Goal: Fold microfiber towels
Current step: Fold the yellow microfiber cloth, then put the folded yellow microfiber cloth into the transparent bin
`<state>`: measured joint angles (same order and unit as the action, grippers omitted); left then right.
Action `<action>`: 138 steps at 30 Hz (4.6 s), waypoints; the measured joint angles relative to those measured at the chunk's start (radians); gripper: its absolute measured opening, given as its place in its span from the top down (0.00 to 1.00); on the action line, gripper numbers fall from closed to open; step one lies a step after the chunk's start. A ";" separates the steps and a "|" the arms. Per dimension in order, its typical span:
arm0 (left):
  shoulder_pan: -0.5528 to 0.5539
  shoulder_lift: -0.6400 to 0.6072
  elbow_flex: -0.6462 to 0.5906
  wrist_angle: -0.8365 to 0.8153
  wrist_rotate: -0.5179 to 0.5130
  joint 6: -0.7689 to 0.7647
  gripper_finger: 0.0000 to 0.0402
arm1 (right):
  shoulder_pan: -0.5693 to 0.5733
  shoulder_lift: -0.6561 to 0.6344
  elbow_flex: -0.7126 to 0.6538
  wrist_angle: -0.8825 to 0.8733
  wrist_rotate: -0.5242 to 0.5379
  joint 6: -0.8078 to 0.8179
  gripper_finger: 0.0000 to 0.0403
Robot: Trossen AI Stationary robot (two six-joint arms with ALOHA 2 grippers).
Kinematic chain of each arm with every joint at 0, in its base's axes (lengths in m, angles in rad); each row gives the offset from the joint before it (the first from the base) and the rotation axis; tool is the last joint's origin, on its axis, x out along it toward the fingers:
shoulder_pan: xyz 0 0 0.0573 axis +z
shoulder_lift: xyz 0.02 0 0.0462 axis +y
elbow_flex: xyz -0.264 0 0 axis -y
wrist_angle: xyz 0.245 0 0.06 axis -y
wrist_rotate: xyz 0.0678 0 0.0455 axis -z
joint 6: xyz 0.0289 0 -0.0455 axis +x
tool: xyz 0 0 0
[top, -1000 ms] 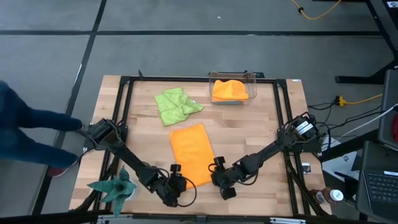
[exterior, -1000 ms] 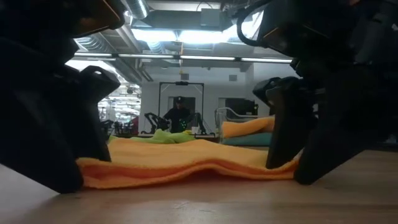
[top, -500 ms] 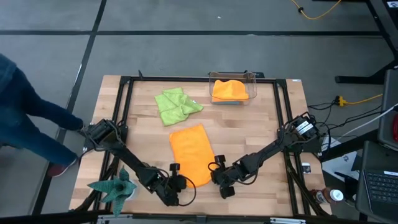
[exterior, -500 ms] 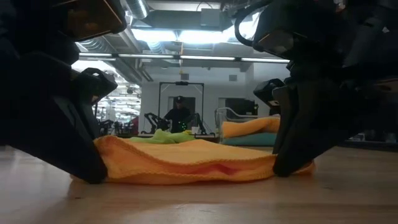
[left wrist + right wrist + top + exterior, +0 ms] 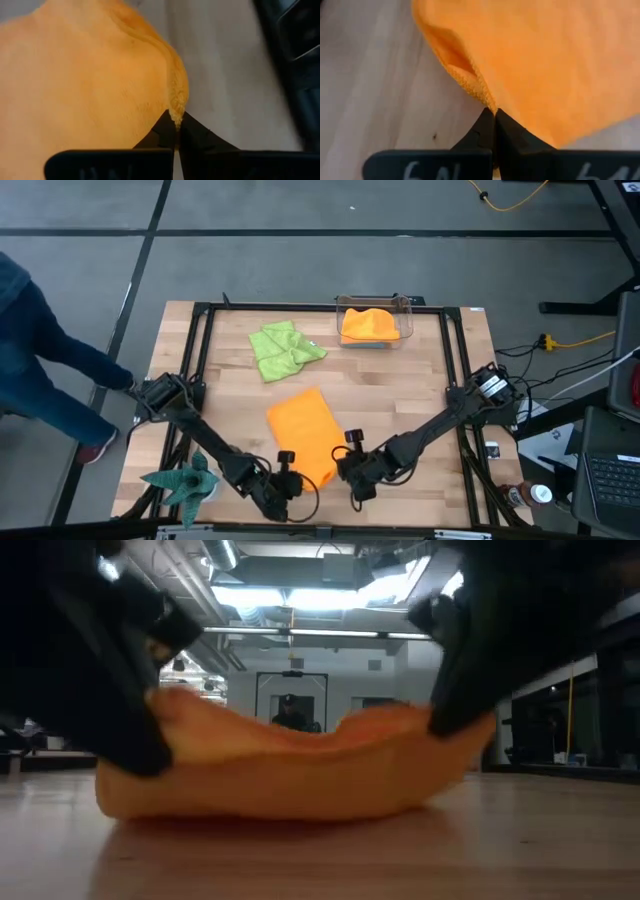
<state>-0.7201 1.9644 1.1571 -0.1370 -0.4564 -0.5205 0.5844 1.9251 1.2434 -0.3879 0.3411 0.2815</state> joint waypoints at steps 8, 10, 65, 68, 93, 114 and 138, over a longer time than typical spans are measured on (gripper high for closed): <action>-0.021 -0.002 0.157 -0.217 -0.024 0.059 1.00 | 0.041 -0.001 0.123 -0.098 0.062 -0.022 1.00; -0.022 -0.002 0.199 -0.314 -0.039 0.057 1.00 | 0.042 -0.002 0.130 -0.112 0.098 -0.026 1.00; 0.220 -0.016 0.178 -1.310 -0.101 -0.331 0.64 | -0.424 -0.037 -0.023 0.117 0.083 -0.208 0.63; 0.197 -0.026 0.225 -1.445 -0.079 -0.463 0.65 | -0.410 -0.044 -0.022 0.118 0.048 -0.207 0.63; 0.029 -0.200 0.204 -1.354 -0.394 -0.705 0.65 | -0.281 0.032 -0.022 0.415 -0.136 -0.259 0.53; 0.031 -0.199 0.203 -1.376 -0.397 -0.700 0.65 | -0.333 0.262 -0.008 0.573 -0.063 -0.178 0.33; 0.030 -0.198 0.203 -1.328 -0.389 -0.702 0.65 | -0.490 -0.132 -0.016 0.260 0.041 -0.351 0.97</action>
<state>-0.6903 1.7660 1.3605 -1.4653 -0.8449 -1.2221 0.0940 1.7928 1.2269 -0.1277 0.3822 -0.0697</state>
